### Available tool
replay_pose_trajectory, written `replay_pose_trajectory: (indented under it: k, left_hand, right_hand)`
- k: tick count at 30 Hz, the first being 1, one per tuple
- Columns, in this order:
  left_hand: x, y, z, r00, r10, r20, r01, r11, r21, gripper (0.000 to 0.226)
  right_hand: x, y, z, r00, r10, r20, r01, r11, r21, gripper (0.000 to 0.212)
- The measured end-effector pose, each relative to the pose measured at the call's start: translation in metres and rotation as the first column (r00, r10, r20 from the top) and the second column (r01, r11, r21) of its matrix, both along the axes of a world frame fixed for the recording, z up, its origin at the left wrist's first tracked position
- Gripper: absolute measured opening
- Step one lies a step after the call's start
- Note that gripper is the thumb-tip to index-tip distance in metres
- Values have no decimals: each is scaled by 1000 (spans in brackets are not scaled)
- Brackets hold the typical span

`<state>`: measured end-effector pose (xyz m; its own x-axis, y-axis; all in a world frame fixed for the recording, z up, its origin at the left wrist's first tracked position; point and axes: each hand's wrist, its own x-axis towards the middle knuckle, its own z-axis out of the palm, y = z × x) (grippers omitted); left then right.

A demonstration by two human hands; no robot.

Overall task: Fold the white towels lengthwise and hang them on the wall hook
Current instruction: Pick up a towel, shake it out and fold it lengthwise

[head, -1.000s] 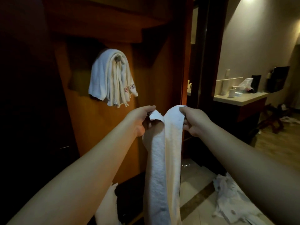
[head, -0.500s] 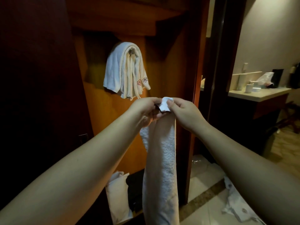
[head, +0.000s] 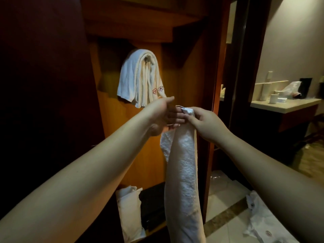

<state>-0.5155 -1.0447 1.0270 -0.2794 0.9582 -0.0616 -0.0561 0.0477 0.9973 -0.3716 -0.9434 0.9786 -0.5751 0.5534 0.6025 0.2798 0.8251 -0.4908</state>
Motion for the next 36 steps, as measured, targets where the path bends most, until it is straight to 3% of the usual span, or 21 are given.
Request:
replay_pose_trajectory:
  k: [3,4,6,7,9,12,14,17,19,21,24,26,29,31,35,36]
  left_hand:
    - [-3,-1,-11,981,150,-123,-128,977,169,39]
    - [-8,-1,-14,928,257,-270,-181,944,276,30]
    - [-19,-5,-20,729,418,-542,-154,872,465,26]
    - [-23,-7,-24,693,388,-607,-73,876,477,30]
    - [-30,-11,-29,761,220,-610,43,921,387,29]
    - [-40,-15,-36,812,128,-570,60,952,301,27]
    - [-46,-19,-40,780,63,-623,63,982,177,26]
    - [-56,-29,-48,622,-36,-782,62,998,4,13]
    - [-63,-37,-51,523,8,-852,7,1000,14,9]
    - [-72,-44,-52,374,183,-909,-24,982,187,14]
    - [-82,-53,-48,57,496,-866,121,858,499,12]
    - [-85,-57,-43,-104,582,-806,196,807,558,11]
    - [-91,-56,-30,-243,537,-808,197,843,501,11]
    - [-91,-54,-23,-248,485,-839,126,874,469,12]
    - [-83,-52,-15,91,596,-798,-169,799,577,19]
    - [-80,-50,-12,93,580,-809,-241,801,547,27]
  right_hand:
    - [-5,-1,1,998,-5,-61,0,997,-79,23]
    - [-7,-1,2,996,9,-85,-18,995,-102,22]
    - [-11,-1,4,991,48,-127,-66,988,-140,19]
    - [-12,-2,5,986,69,-155,-95,982,-164,18]
    - [-16,-4,6,972,103,-213,-148,966,-211,17]
    - [-18,-5,5,957,136,-256,-203,945,-257,19]
    - [-17,-3,5,958,117,-260,-184,950,-251,23]
    - [-12,4,6,962,68,-264,-133,962,-238,27]
    - [-6,9,6,965,51,-256,-118,960,-253,28]
    - [-2,13,4,972,43,-233,-105,960,-258,29]
    - [1,18,-1,974,43,-221,-101,960,-260,33]
    - [3,20,-2,967,62,-247,-132,952,-276,38]
    - [5,20,-1,963,97,-253,-165,950,-265,35]
    - [5,19,-1,965,115,-235,-176,951,-254,30]
    - [2,12,4,974,93,-207,-133,972,-193,36]
    - [0,11,4,975,83,-207,-120,978,-172,35]
